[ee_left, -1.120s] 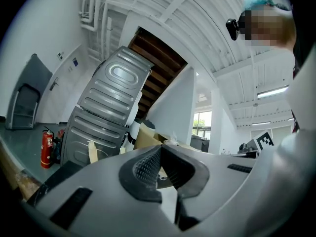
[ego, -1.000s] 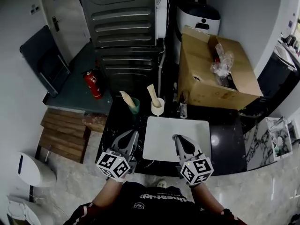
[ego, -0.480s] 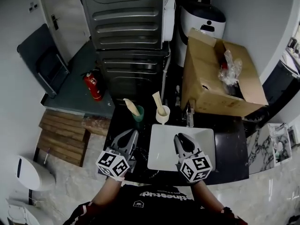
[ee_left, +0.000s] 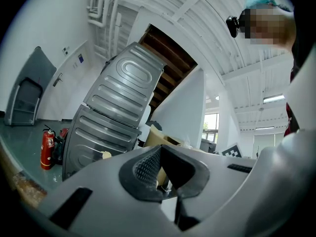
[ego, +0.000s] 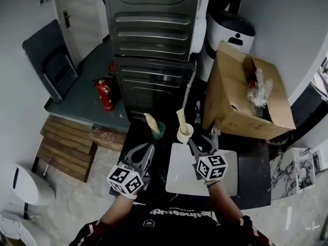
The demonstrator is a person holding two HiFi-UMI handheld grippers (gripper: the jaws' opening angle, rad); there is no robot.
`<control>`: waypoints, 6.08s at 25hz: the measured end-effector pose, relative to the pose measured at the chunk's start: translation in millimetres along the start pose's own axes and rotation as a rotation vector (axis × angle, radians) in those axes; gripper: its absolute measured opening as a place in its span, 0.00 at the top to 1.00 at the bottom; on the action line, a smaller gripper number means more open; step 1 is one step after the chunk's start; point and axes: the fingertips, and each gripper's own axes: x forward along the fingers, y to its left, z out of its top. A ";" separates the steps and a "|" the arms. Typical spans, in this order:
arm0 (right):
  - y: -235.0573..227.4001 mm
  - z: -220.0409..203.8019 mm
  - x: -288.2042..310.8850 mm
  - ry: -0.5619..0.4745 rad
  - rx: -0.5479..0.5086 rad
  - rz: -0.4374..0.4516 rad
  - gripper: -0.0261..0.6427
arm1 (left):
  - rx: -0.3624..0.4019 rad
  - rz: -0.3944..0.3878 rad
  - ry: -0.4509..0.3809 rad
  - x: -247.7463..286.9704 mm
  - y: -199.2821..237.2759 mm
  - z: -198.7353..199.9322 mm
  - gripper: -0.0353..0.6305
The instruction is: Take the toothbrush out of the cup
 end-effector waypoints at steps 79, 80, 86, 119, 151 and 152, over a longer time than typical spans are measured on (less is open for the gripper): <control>37.5 -4.2 -92.0 -0.100 0.134 -0.099 0.90 | 0.010 -0.089 0.078 24.6 -52.7 -49.7 0.92; 38.4 -4.1 -91.7 -0.102 0.130 -0.100 0.90 | 0.016 -0.092 0.077 23.8 -53.2 -49.6 0.92; 45.0 -3.7 -91.0 -0.105 0.129 -0.089 0.90 | 0.017 -0.095 0.067 24.7 -48.8 -48.2 0.67; 49.1 -8.0 -133.3 -0.097 0.104 -0.167 0.90 | -0.115 0.241 0.301 115.2 181.2 -128.1 0.64; 31.6 13.9 -142.9 -0.153 0.092 -0.153 0.90 | 0.116 -0.024 -0.020 72.6 45.4 36.0 0.91; 30.3 18.3 -141.8 -0.161 0.088 -0.150 0.90 | 0.119 -0.025 -0.012 63.6 38.9 37.1 0.91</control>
